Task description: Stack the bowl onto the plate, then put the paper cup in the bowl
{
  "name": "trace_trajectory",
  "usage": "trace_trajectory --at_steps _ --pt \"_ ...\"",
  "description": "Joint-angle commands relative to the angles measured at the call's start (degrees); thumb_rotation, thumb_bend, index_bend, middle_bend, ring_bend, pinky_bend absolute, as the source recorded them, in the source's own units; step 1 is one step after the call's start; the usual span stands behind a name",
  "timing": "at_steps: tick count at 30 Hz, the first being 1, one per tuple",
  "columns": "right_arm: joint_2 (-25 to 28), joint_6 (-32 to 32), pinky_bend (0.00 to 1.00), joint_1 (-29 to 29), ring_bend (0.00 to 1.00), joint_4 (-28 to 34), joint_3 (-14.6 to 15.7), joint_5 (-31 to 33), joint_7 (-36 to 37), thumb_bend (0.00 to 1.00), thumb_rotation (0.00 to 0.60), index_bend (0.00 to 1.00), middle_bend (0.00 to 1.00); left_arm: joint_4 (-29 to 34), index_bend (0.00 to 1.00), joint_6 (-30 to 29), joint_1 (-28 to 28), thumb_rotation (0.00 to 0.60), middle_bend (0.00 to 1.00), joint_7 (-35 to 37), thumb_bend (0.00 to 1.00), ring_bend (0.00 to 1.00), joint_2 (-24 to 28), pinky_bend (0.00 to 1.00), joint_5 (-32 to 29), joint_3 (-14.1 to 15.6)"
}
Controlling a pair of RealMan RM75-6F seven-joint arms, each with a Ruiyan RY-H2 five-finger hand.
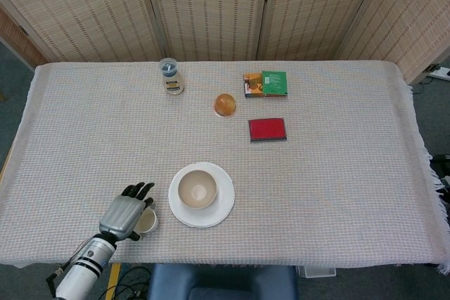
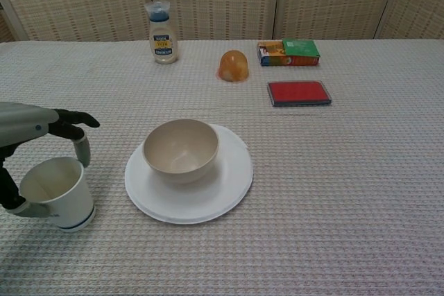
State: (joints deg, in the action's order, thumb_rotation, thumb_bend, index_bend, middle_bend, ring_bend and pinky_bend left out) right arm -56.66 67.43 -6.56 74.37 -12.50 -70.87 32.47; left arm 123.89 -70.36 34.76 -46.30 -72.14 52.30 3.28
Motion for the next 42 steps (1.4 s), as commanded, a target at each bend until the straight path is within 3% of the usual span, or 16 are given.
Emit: trace_trajectory --at_steps 1,10,18,31,38,42 --pt "-0.01 0.17 0.00 0.01 0.00 0.09 0.06 -0.16 -0.08 0.18 0.600 0.09 0.09 0.18 0.40 -0.39 -0.21 0.600 0.07 -0.10 0.18 0.00 0.01 0.14 0.11 0.32" --pt "-0.02 0.35 0.00 -0.02 0.00 0.20 0.14 -0.30 -0.24 0.18 0.600 0.09 0.09 0.32 0.51 -1.30 -0.57 0.600 0.07 -0.36 0.18 0.00 0.03 0.14 0.59 0.83" --pt "-0.09 0.08 0.00 -0.15 0.00 0.23 0.12 0.07 -0.65 0.18 0.600 0.09 0.09 1.58 0.52 -1.46 0.68 0.600 0.07 -1.96 0.18 0.00 1.70 0.14 0.00 -0.21" --pt "-0.14 0.01 0.00 -0.17 0.00 0.33 -0.04 0.52 -0.97 0.18 0.600 0.08 0.09 2.84 0.55 0.86 7.94 0.600 0.07 -5.25 0.18 0.00 6.56 0.14 -7.97 -7.14" --pt "-0.08 -0.30 0.00 -0.10 0.00 0.17 -0.27 1.22 -0.79 0.18 0.600 0.08 0.09 3.82 0.54 2.14 13.26 0.600 0.07 -7.51 0.18 0.00 7.44 0.14 -17.42 -10.18" --pt "0.11 -0.45 0.00 0.08 0.00 0.14 -0.40 1.62 -0.31 0.18 0.600 0.08 0.09 3.27 0.55 2.97 16.07 0.600 0.07 -7.33 0.18 0.00 7.14 0.14 -19.57 -12.08"
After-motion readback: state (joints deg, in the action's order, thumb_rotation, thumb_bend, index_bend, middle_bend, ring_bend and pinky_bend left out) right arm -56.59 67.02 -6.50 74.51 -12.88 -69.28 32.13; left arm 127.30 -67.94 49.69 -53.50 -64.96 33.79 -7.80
